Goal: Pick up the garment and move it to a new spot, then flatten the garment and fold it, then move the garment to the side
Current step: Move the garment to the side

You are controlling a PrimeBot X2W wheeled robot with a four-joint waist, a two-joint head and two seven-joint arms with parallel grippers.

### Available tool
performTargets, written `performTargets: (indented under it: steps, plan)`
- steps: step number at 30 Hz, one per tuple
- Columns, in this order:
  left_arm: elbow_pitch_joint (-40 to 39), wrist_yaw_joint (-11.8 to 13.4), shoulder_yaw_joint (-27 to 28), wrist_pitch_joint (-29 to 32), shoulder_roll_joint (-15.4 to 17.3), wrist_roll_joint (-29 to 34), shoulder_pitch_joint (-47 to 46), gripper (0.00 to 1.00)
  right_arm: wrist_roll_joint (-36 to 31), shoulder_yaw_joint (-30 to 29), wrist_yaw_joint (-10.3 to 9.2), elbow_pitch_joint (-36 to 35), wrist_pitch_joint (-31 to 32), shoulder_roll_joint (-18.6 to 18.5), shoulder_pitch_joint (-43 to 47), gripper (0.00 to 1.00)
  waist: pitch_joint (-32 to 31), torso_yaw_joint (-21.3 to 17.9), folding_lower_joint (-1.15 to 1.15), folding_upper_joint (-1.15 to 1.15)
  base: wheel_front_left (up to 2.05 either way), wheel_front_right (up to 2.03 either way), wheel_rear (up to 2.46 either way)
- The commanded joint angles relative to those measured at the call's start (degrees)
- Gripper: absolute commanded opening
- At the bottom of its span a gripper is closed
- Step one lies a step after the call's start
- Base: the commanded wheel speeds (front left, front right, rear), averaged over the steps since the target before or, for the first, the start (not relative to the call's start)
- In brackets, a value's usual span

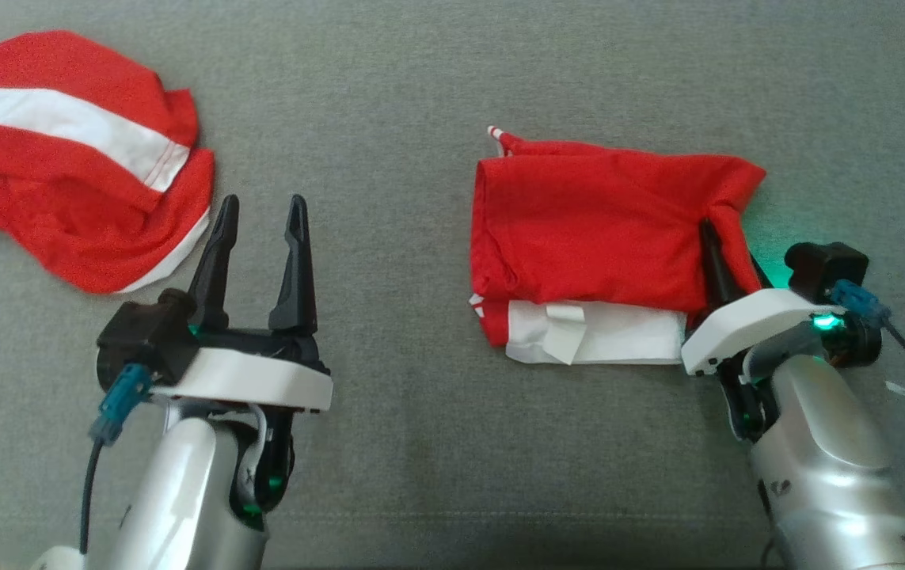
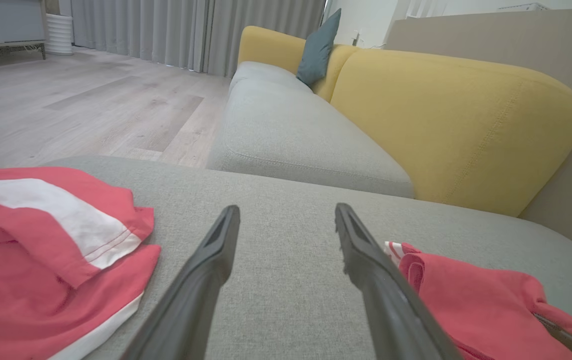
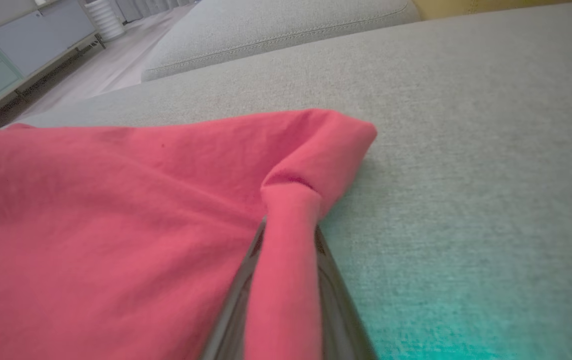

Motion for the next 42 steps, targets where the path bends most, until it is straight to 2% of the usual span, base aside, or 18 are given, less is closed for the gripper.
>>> performTargets:
  steps: [1,4,7,14,19,22,29,40,41,42]
  plan:
    - [-1.97,-0.13,1.95,-0.3,0.42,0.75,-1.97,1.0,-2.41,-0.42,0.36,-0.56,-0.64,0.12,-1.18,0.0,-0.22,-0.63,-0.01,0.0,0.0,0.0,0.0]
    - [-1.91,-0.19,2.19,-0.3,0.42,0.68,-1.96,1.0,-6.17,-2.06,0.36,-1.71,-1.29,-0.46,-2.04,0.0,-0.45,-1.33,-0.01,0.0,0.0,0.0,0.0]
    - [-1.94,-0.36,2.27,-0.3,0.42,0.74,-2.04,1.0,-10.4,-4.18,0.36,-3.96,-1.37,-2.87,-3.07,0.0,-0.68,-2.25,-0.01,0.0,0.0,0.0,0.0]
    - [-2.27,-0.63,1.96,-0.3,0.42,0.9,-2.34,1.0,-14.11,-7.43,0.36,-7.24,1.68,-12.18,-5.09,0.0,-0.32,-3.74,-0.01,0.0,0.0,0.0,0.0]
    - [-2.4,-0.92,1.94,-0.3,0.42,1.11,-2.66,1.0,-15.01,-9.43,0.36,-6.21,3.29,-19.08,-6.78,0.0,0.39,-3.9,-0.01,0.0,0.0,0.0,0.0]
    - [-2.4,-1.13,2.0,-0.3,0.42,1.21,-2.72,1.0,-15.65,-10.97,0.36,-5.71,3.48,-21.36,-7.79,0.0,0.74,-3.71,-0.01,0.0,0.0,0.0,0.0]
    - [-2.28,-1.36,2.72,-0.3,0.42,1.37,-2.52,1.0,-16.45,-14.32,0.36,-5.26,2.97,-23.21,-8.9,0.0,1.3,-3.04,-0.01,0.0,0.0,0.0,0.0]
    - [-2.0,-1.77,4.11,-0.3,0.42,1.67,-2.16,1.0,-16.45,-16.63,0.36,-5.37,2.81,-21.88,-9.23,0.0,1.81,-3.04,-0.01,0.0,0.0,0.0,0.0]
    - [-1.94,-1.82,4.18,-0.3,0.42,1.7,-2.16,1.0,-16.24,-16.69,0.36,-5.38,2.76,-21.65,-9.32,0.19,1.77,-3.08,-0.01,0.0,0.0,0.0,0.0]
    - [-1.87,-1.86,4.25,-0.3,0.42,1.75,-2.16,1.0,-16.18,-16.68,0.36,-5.43,2.76,-21.5,-9.36,0.5,1.74,-3.13,-0.01,0.0,0.0,0.0,0.0]
